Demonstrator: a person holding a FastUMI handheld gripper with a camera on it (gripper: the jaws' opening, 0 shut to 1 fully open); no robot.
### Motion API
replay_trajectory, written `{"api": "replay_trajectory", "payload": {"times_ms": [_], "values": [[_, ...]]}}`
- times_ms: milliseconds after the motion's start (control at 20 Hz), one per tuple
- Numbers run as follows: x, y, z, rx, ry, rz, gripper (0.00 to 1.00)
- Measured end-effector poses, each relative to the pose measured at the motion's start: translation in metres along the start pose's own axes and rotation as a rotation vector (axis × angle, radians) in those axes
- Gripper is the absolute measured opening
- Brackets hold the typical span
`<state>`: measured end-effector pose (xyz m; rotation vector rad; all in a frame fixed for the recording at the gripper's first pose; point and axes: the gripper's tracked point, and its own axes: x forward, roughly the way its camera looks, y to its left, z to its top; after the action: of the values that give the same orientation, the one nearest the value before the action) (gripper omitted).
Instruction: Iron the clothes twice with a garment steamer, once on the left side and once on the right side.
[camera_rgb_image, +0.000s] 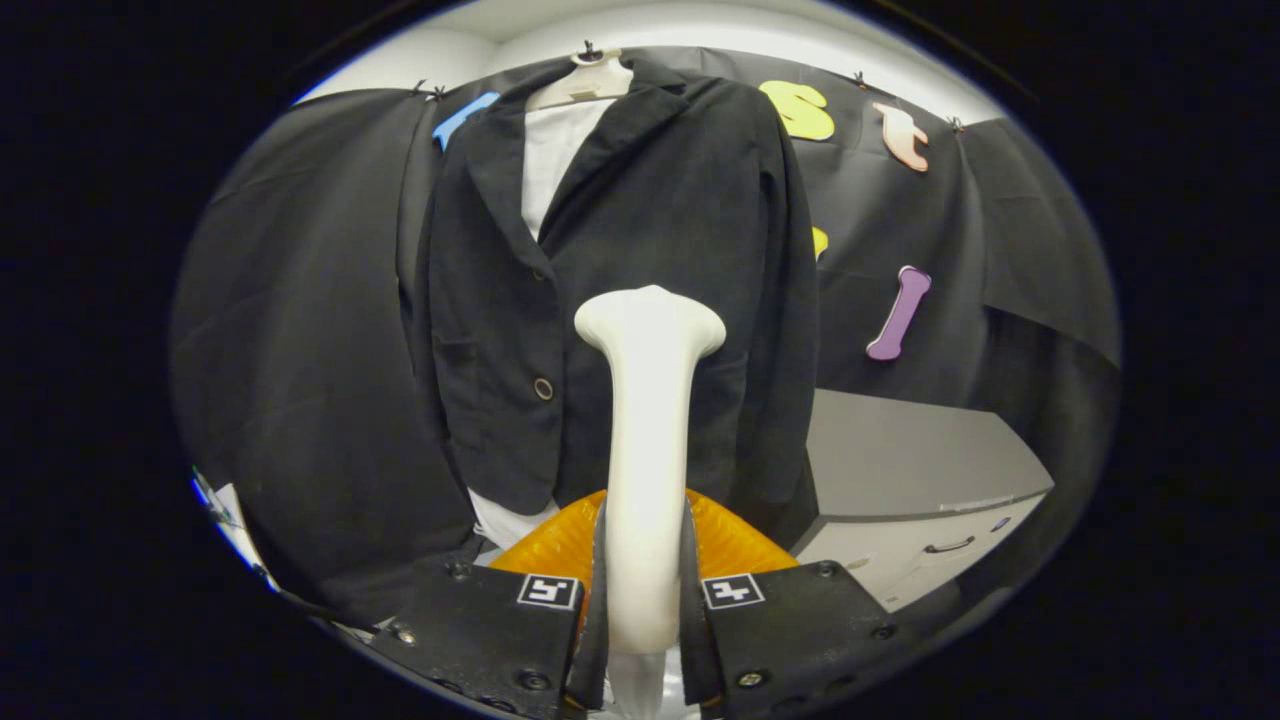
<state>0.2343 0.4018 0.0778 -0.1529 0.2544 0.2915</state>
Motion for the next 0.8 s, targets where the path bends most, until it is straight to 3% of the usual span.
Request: {"api": "replay_trajectory", "payload": {"times_ms": [800], "values": [[0.016, 0.014, -0.079, -0.026, 0.137, 0.020, 0.32]]}}
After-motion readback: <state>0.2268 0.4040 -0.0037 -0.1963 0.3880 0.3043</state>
